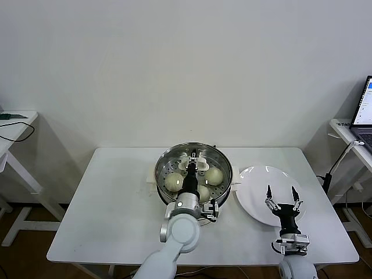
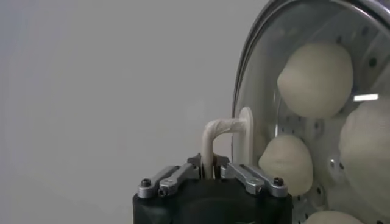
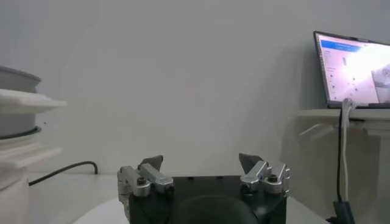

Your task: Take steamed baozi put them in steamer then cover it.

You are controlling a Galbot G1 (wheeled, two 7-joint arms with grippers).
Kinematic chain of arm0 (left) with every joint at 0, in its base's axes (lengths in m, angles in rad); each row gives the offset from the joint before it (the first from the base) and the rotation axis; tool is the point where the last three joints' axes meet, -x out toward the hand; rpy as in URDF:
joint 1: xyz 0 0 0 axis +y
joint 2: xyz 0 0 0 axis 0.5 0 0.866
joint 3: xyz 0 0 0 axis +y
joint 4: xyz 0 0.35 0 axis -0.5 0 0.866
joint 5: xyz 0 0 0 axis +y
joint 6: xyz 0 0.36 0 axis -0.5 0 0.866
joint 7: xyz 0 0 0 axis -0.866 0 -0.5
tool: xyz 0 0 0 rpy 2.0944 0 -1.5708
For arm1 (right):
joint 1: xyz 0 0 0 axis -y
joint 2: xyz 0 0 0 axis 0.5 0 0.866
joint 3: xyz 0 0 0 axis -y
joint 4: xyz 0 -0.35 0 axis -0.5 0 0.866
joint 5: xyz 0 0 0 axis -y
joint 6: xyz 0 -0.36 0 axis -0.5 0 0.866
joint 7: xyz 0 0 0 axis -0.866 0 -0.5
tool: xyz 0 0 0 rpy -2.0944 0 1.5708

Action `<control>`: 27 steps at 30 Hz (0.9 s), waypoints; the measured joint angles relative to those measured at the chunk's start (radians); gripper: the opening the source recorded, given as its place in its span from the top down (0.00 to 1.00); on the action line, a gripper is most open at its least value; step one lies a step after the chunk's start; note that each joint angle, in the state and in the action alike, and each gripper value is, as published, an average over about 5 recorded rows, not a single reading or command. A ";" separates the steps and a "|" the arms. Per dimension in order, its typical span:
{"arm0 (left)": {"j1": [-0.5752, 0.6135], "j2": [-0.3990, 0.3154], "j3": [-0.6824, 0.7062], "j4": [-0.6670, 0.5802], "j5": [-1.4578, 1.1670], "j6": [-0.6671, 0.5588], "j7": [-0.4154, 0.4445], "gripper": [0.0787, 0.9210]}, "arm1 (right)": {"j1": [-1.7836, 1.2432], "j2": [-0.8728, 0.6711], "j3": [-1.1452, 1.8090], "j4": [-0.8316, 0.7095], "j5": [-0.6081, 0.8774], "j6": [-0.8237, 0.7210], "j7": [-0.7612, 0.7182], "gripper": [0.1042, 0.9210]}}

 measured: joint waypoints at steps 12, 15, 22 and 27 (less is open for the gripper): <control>0.068 0.064 0.003 -0.139 -0.050 0.020 0.014 0.16 | 0.007 -0.003 0.005 0.007 -0.018 -0.010 0.005 0.12; 0.100 0.101 -0.003 -0.200 -0.077 0.027 0.019 0.12 | 0.012 -0.007 0.005 0.010 -0.033 -0.019 0.014 0.12; 0.193 0.198 -0.059 -0.351 -0.192 0.016 -0.003 0.12 | 0.005 -0.018 0.000 0.039 -0.036 -0.055 0.025 0.12; 0.255 0.235 -0.187 -0.392 -0.404 -0.057 -0.107 0.12 | -0.012 -0.024 0.002 0.069 -0.004 -0.070 0.021 0.12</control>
